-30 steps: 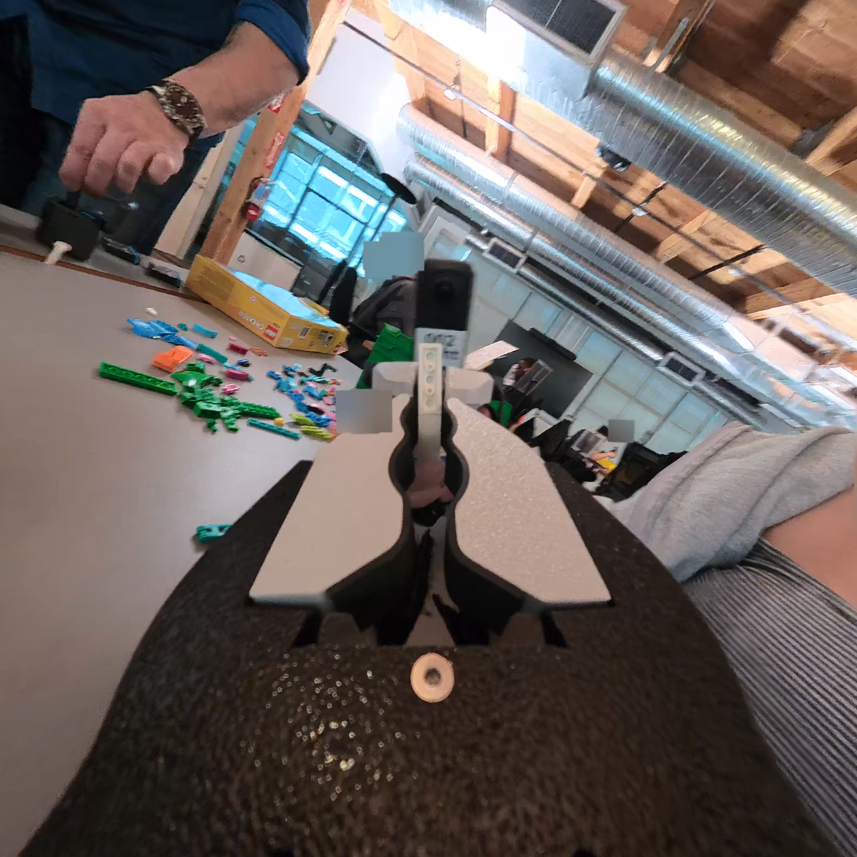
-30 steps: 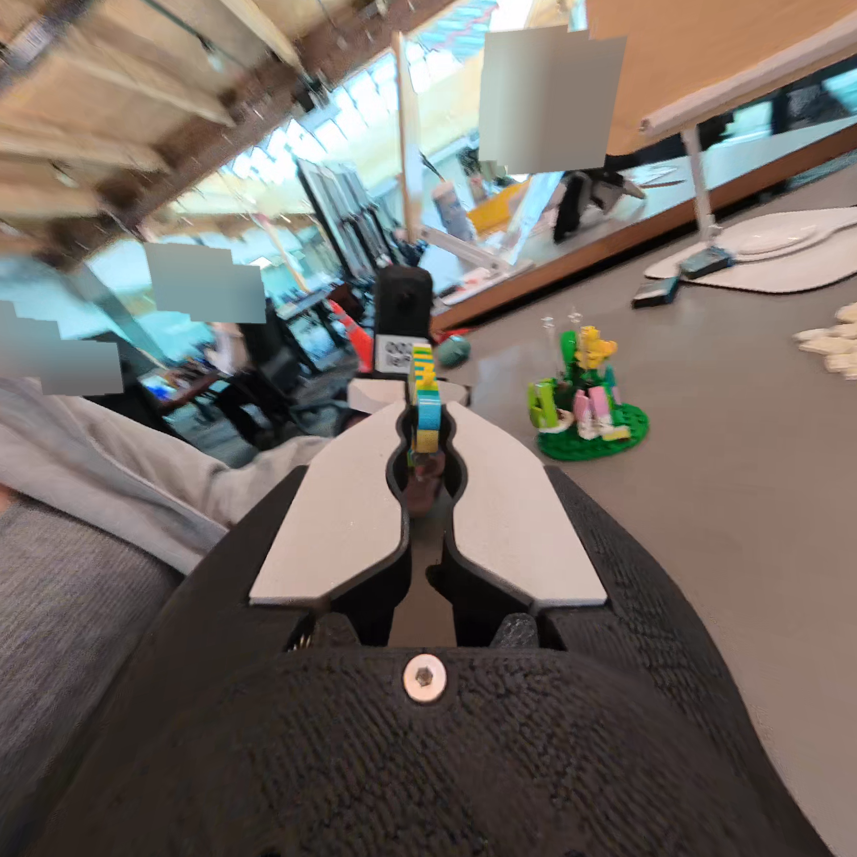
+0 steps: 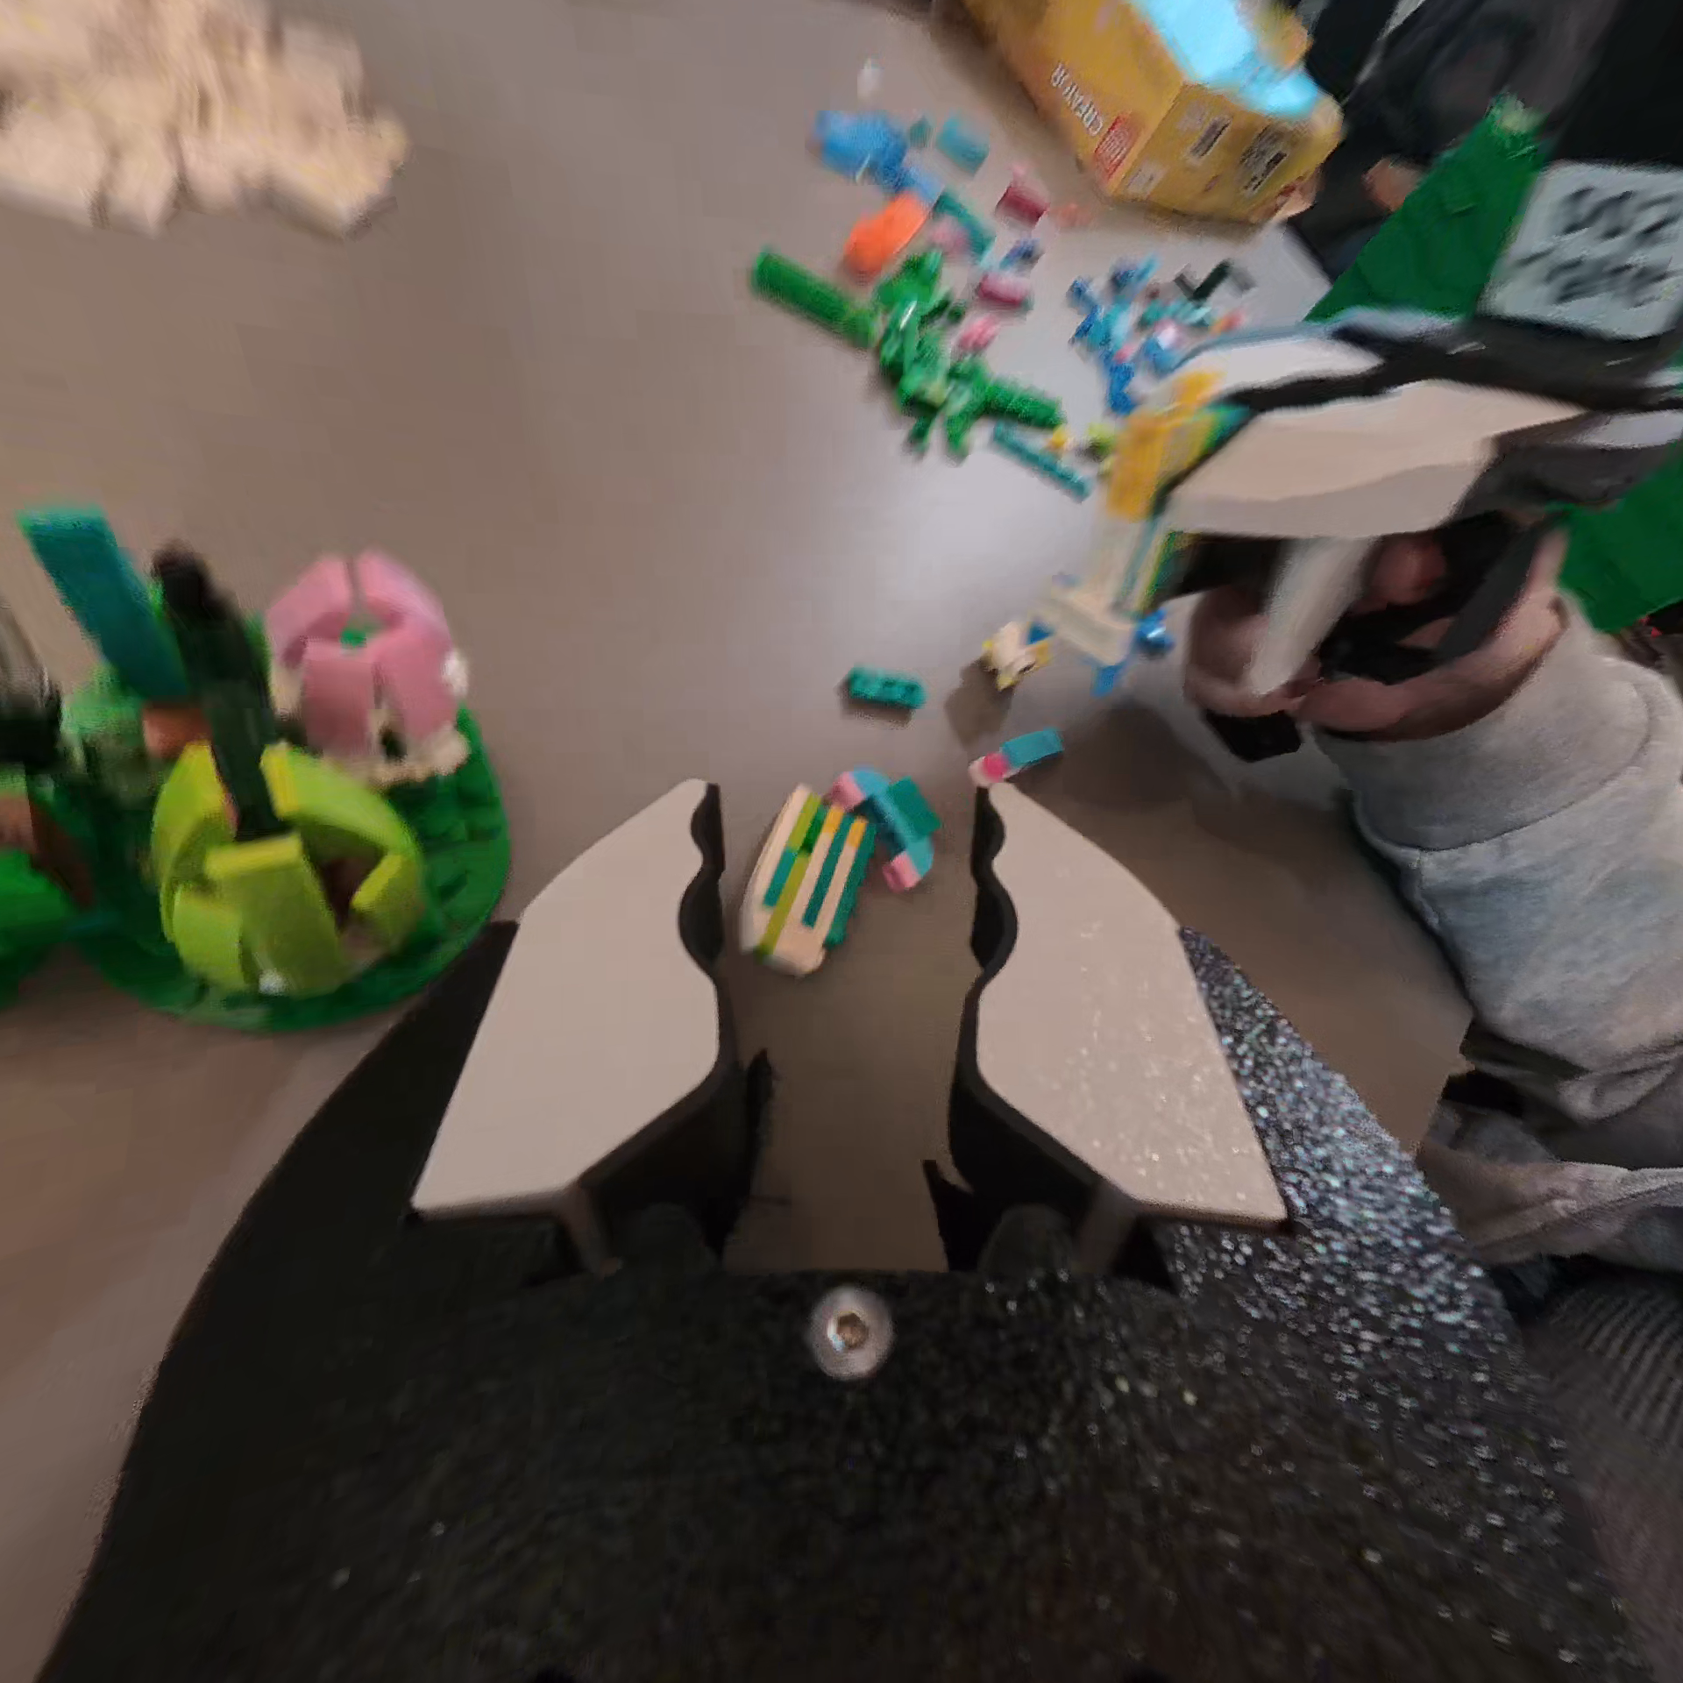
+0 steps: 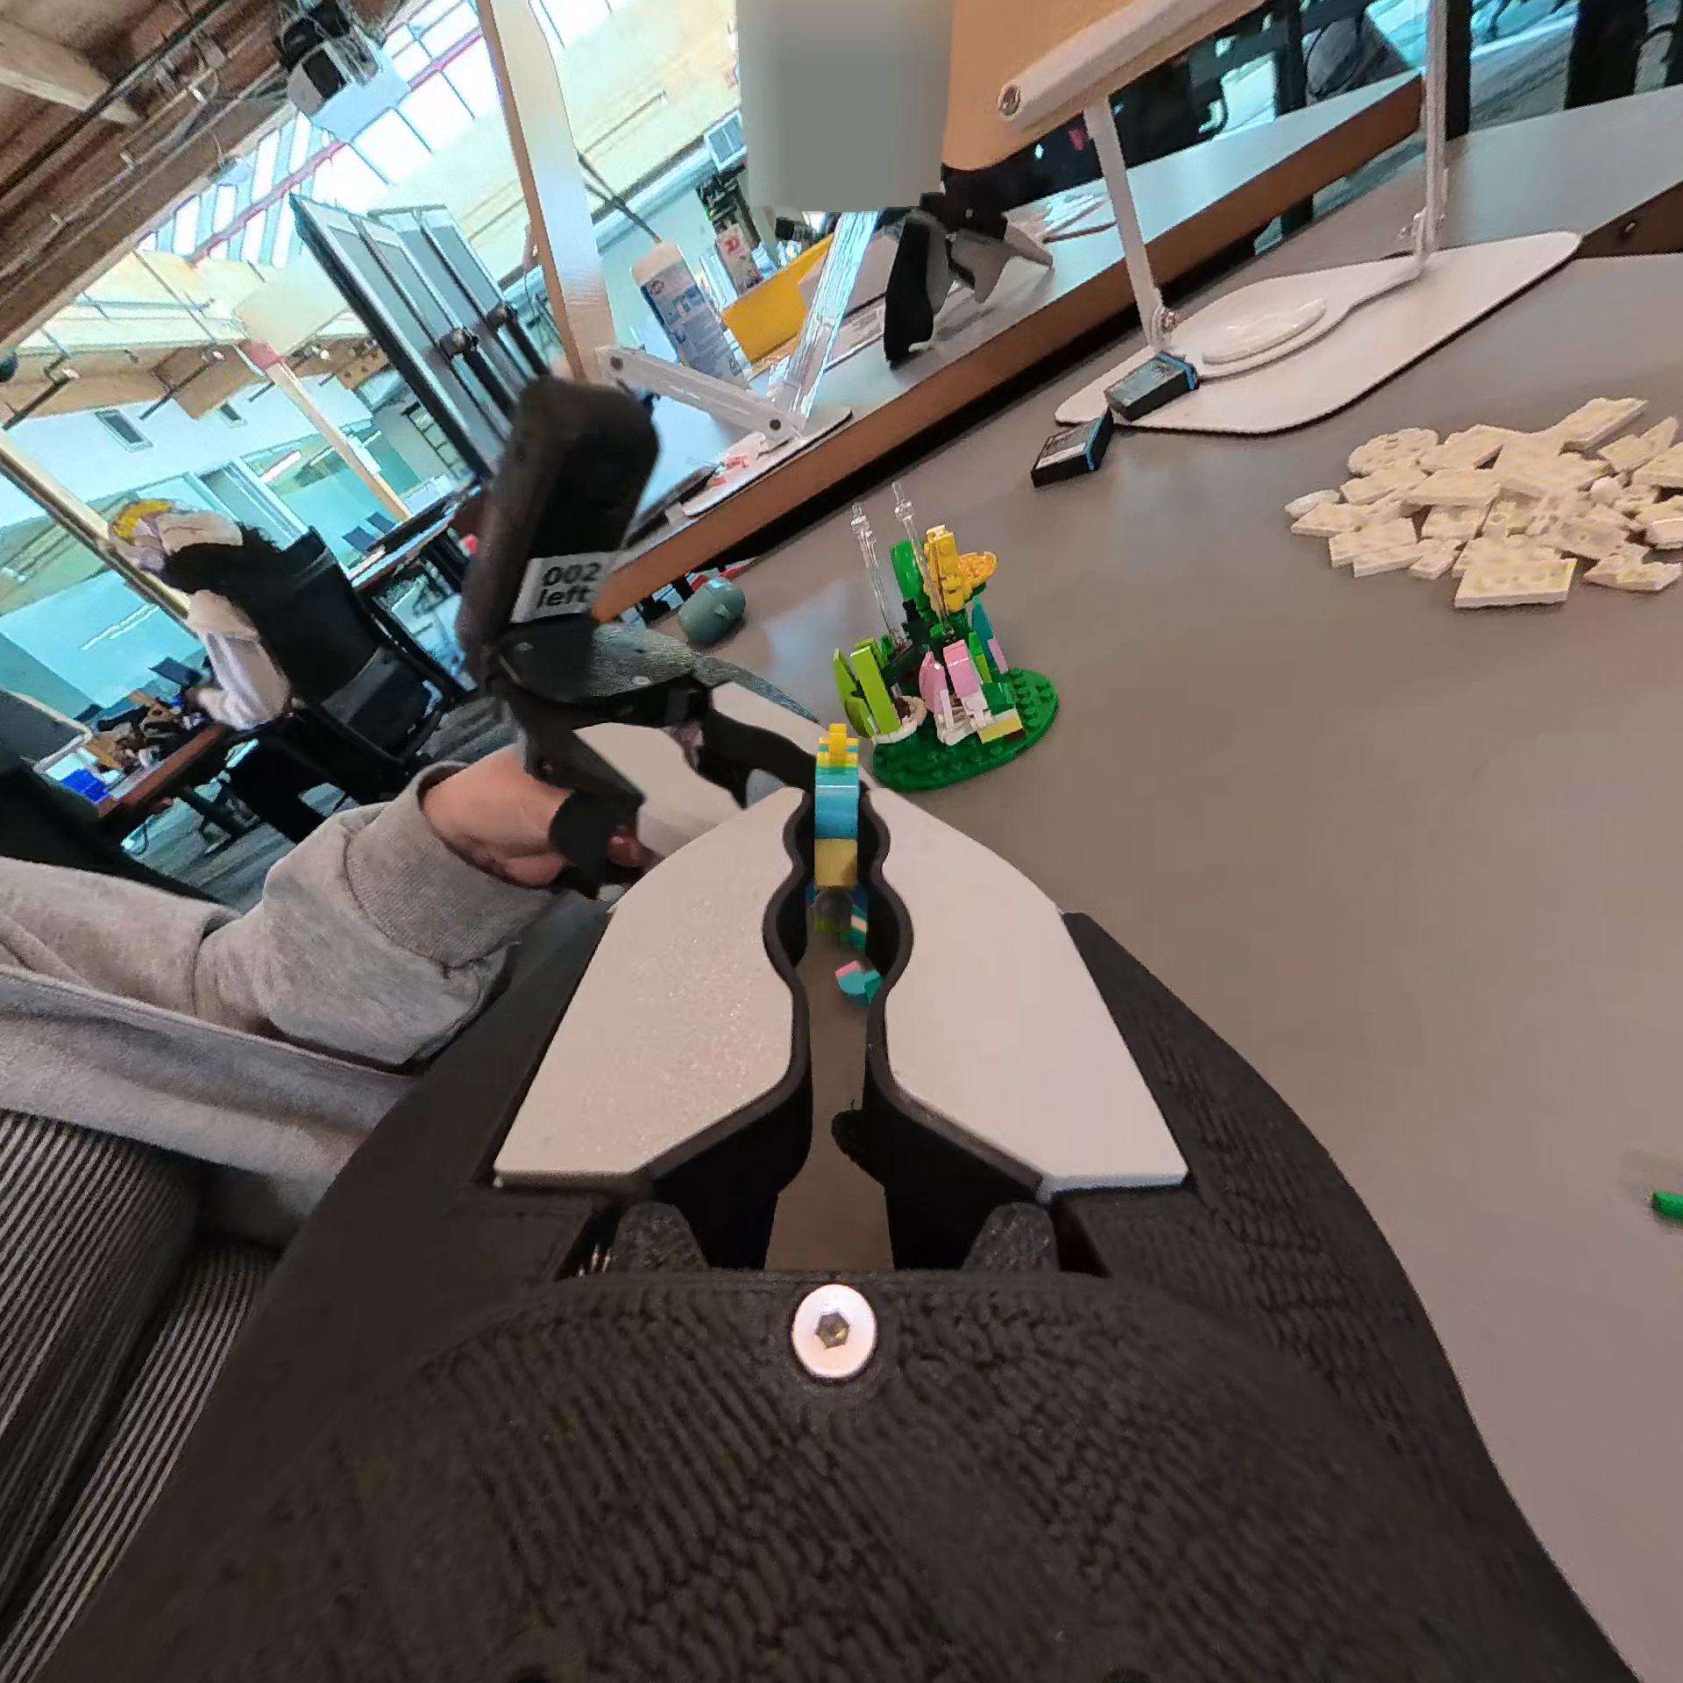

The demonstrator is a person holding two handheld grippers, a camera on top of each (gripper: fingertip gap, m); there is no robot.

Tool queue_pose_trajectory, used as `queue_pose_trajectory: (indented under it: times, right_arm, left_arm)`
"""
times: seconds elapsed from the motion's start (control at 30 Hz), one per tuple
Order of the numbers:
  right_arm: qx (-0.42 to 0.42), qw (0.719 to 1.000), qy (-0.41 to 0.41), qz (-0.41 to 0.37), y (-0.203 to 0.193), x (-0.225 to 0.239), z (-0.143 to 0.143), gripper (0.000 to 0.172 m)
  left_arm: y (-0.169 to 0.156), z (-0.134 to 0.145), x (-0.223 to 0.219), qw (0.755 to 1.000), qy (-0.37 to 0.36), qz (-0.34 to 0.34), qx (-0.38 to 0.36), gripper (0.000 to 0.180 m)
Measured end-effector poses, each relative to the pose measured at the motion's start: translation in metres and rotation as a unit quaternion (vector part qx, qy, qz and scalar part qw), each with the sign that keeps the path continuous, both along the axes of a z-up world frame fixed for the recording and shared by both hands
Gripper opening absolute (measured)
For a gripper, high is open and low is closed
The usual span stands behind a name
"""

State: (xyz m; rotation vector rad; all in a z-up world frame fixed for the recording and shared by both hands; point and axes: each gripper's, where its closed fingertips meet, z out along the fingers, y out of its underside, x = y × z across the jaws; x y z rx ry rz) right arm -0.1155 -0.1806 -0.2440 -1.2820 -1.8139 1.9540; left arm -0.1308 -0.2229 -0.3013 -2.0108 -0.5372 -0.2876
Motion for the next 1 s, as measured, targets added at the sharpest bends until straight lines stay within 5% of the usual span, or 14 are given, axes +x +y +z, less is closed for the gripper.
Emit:
queue_pose_trajectory:
  times: [0.03, 0.13, 0.37, 0.5, 0.67, 0.83, 0.93, 1.0]
  right_arm:
    - [-0.003, 1.0, 0.003, -0.008, 0.001, -0.001, 0.001, 0.007]
    - [-0.022, 0.999, 0.01, -0.024, -0.002, -0.004, 0.004, 0.006]
    - [-0.064, 0.998, 0.015, -0.024, -0.013, -0.004, 0.012, 0.007]
    - [-0.069, 0.997, 0.02, 0.017, -0.015, 0.004, 0.014, 0.007]
    - [-0.202, 0.971, 0.011, 0.127, -0.009, 0.026, 0.037, 0.006]
    - [0.041, 0.989, -0.004, 0.14, -0.008, 0.043, 0.002, 0.007]
    - [0.264, 0.954, -0.051, 0.13, -0.005, 0.049, -0.048, 0.007]
    - [0.342, 0.929, -0.071, 0.124, -0.005, 0.048, -0.068, 0.007]
  left_arm:
    - [0.006, 0.014, 0.003, 0.999, 0.03, -0.007, 0.035, 0.052]
    - [0.017, 0.039, 0.014, 0.989, 0.119, -0.021, 0.086, 0.042]
    - [0.027, 0.042, 0.023, 0.965, 0.247, -0.017, 0.084, 0.015]
    - [0.025, 0.044, 0.032, 0.972, 0.203, -0.062, 0.096, 0.011]
    - [0.01, 0.064, 0.041, 0.97, 0.037, -0.125, 0.206, 0.005]
    - [-0.003, 0.074, 0.03, 0.962, -0.004, -0.118, 0.246, 0.005]
    - [-0.006, 0.078, 0.03, 0.956, -0.01, -0.129, 0.264, 0.005]
    - [-0.006, 0.077, 0.032, 0.954, -0.006, -0.134, 0.267, 0.005]
